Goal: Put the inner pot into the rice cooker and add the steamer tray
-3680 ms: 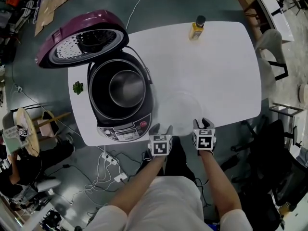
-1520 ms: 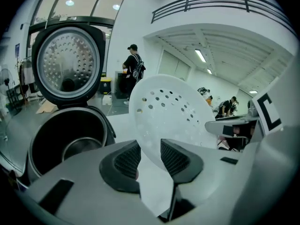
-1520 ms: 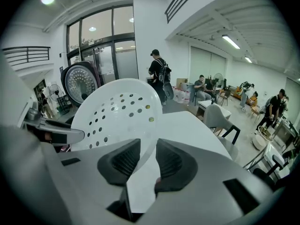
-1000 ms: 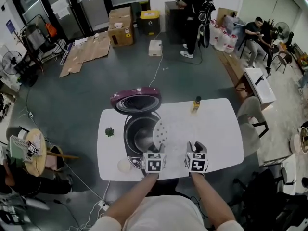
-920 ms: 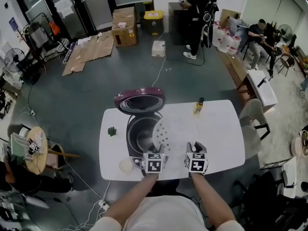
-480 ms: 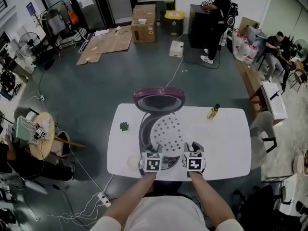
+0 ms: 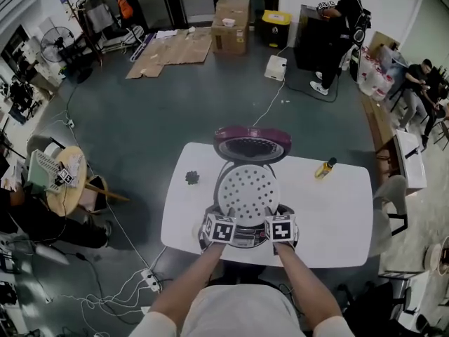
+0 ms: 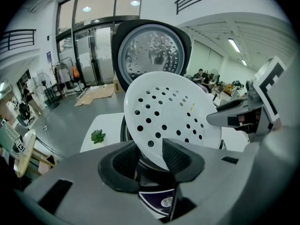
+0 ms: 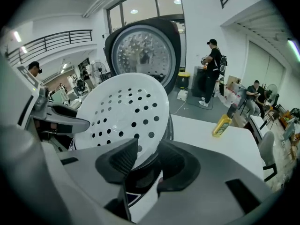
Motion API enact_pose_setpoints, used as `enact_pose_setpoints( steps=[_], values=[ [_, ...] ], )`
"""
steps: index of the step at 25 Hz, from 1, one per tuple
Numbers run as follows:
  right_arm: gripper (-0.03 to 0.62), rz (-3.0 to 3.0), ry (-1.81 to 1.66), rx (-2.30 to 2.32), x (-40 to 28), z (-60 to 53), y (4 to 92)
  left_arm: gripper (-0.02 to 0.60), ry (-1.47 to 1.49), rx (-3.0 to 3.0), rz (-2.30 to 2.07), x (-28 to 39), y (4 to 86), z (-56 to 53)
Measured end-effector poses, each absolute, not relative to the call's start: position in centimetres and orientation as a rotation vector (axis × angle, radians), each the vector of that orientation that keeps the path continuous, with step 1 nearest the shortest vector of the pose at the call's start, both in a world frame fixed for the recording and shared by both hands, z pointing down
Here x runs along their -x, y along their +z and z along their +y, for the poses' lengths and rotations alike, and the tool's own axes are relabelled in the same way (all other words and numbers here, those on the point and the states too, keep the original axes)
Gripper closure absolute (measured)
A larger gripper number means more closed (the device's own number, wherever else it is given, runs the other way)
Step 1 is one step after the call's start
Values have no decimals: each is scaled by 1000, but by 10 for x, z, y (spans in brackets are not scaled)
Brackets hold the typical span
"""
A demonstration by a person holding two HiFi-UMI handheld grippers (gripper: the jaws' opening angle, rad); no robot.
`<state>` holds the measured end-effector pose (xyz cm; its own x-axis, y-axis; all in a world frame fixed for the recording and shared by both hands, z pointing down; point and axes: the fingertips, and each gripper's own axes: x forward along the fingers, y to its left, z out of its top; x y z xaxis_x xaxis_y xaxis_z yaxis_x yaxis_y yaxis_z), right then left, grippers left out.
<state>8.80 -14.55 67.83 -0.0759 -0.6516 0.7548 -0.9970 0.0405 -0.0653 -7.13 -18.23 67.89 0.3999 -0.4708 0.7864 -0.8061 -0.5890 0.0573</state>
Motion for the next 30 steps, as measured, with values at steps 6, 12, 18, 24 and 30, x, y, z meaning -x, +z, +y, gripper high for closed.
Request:
enact_pose_setpoints(
  steps=[6,12,18,24,30],
  values=[
    [430,-1746,837,-1574,-81,-153,695,397,1173,-2201,-1052,77,701,-189],
    [416,-1683,907,-1468,-75,-149,716,388,1273,-2139,-987,78,721,-189],
    [404,-1615,886,-1443,-76,-149,719,374,1338,-2127,-973,82,727,-194],
    [399,-1620,818,-1439,-75,-153,718,306,1434,-2177,-981,86,734,-192],
    [339,-1587,761,-1417,-84,-156,722,257,1465,-2203,-1001,85,736,-199]
  ],
)
